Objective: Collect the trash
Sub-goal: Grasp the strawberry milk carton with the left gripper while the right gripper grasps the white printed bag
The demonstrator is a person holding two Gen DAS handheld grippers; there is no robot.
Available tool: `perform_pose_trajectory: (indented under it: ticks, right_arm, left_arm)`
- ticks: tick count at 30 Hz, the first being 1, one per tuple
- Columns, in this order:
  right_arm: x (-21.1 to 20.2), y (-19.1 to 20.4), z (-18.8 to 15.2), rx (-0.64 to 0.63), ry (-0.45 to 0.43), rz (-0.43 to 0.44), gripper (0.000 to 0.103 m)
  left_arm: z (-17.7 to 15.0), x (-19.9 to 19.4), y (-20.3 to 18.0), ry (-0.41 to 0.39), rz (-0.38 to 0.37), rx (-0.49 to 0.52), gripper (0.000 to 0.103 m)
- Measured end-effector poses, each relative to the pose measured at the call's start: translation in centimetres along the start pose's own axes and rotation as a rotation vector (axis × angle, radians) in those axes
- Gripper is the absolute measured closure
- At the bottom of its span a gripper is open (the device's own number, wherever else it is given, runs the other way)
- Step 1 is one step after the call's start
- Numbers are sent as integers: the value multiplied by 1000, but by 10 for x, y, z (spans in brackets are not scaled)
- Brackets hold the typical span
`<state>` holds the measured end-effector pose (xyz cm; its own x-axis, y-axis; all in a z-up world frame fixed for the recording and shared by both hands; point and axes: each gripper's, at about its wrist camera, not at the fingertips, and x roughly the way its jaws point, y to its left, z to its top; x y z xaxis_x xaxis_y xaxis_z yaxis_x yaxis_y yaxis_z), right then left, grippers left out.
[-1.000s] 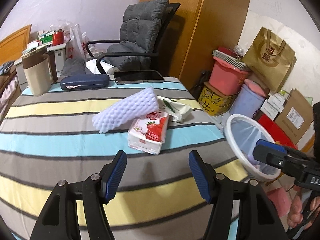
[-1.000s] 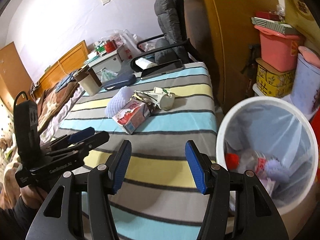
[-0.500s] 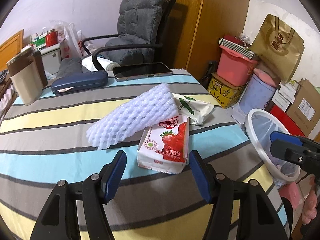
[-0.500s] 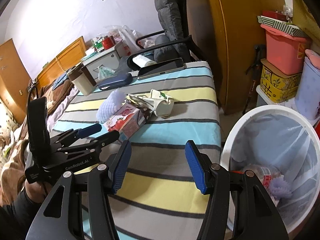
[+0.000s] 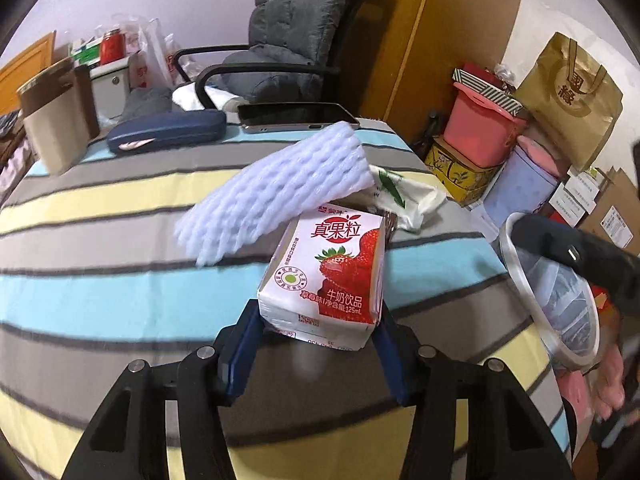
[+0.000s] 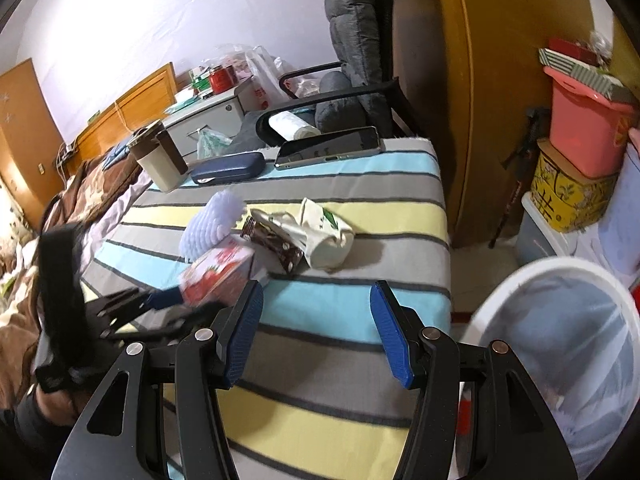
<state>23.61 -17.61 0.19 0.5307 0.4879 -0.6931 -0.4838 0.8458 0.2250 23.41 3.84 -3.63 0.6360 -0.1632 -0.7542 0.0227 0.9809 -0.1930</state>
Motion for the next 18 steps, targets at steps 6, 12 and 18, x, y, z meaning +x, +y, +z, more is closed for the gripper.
perform_pose_trajectory:
  ticks: [6,12,18]
  right_arm:
    - [20,6,14,-64,11,1,45]
    - [40,6,25,-89,21,-1,45]
    - [56,11,28,-155,42,-44,49]
  left_arm:
    - [-11,-11,9,-5,10,-36,49]
    - [-13,-13,17,-10,12,-57,49]
    - [-11,-9,21,-10,-5,-70,49]
